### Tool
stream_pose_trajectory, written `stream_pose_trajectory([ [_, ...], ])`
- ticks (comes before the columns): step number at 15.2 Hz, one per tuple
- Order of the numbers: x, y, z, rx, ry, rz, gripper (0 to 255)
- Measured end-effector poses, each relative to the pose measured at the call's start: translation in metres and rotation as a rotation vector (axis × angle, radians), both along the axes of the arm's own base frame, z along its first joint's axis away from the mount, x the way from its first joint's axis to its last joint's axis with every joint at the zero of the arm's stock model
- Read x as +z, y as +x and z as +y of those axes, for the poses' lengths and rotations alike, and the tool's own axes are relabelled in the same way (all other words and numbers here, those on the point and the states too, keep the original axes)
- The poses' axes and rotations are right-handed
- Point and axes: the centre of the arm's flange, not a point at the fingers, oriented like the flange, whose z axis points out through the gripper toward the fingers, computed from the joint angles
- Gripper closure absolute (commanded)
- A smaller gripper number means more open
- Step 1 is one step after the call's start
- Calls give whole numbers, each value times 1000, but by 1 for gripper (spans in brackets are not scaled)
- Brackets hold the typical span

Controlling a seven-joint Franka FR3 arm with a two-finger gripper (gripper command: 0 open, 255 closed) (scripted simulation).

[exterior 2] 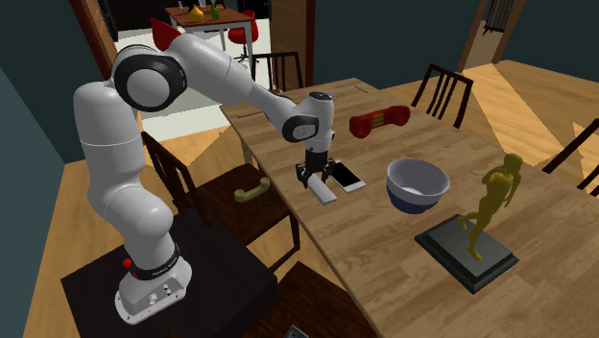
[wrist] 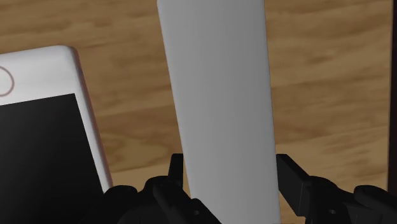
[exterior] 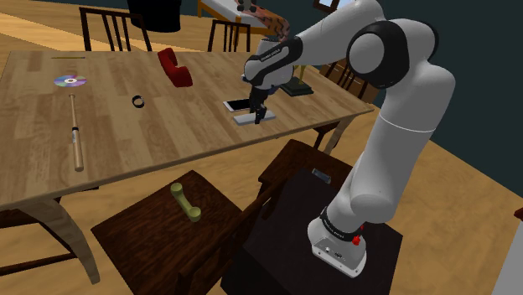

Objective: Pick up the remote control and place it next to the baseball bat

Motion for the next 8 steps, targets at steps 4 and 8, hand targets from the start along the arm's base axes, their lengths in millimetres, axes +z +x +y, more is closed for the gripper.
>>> stream_pose_trajectory([
  [4, 0, 0, 0, 0, 0, 0, 255],
  [8, 6, 0, 0, 0, 0, 1, 255],
])
